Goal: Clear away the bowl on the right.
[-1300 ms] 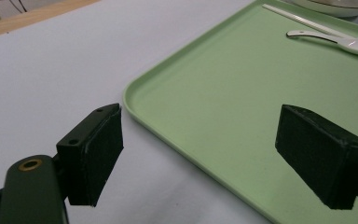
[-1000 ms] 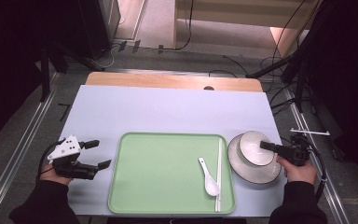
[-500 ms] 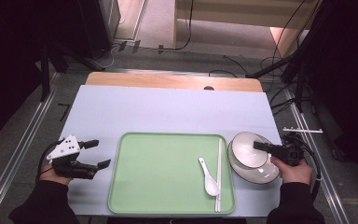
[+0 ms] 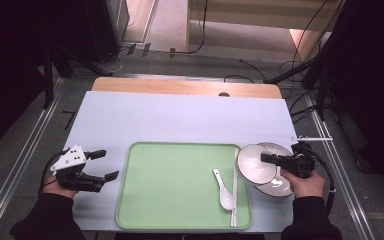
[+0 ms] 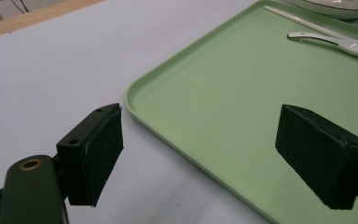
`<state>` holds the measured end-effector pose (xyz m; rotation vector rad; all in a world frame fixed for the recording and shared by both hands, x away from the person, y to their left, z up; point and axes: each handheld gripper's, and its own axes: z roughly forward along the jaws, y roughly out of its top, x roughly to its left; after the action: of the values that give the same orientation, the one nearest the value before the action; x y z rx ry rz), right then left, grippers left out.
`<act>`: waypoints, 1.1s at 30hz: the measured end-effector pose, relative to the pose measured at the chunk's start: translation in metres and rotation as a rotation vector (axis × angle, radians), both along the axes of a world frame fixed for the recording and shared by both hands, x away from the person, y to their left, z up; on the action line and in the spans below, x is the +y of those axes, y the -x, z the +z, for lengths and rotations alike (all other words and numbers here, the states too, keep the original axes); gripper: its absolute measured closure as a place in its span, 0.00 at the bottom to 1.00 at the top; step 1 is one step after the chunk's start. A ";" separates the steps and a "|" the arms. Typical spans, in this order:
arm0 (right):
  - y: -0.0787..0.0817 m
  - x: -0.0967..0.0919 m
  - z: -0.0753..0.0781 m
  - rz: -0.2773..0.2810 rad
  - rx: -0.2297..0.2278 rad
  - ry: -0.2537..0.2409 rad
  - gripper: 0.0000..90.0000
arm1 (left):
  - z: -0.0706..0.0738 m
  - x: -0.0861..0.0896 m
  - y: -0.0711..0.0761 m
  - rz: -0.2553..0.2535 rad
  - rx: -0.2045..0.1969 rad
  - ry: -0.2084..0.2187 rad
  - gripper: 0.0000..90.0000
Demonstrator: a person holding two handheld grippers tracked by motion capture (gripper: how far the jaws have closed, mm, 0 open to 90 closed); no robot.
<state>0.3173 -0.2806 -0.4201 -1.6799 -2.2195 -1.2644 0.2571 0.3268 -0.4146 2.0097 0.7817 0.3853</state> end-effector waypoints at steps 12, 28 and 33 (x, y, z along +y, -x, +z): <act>0.002 0.029 0.003 0.087 0.004 0.002 0.89 | 0.000 0.000 0.000 -0.001 0.002 -0.001 0.17; 0.008 0.066 0.004 0.199 0.008 0.005 0.88 | 0.000 0.000 0.000 -0.003 0.003 -0.002 0.17; 0.010 0.078 0.004 0.232 0.008 0.013 0.87 | 0.000 0.000 0.000 -0.002 0.002 -0.002 0.17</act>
<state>0.3069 -0.2023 -0.4163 -1.3778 -2.3396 -1.1862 0.2568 0.3268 -0.4150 2.0134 0.7809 0.3827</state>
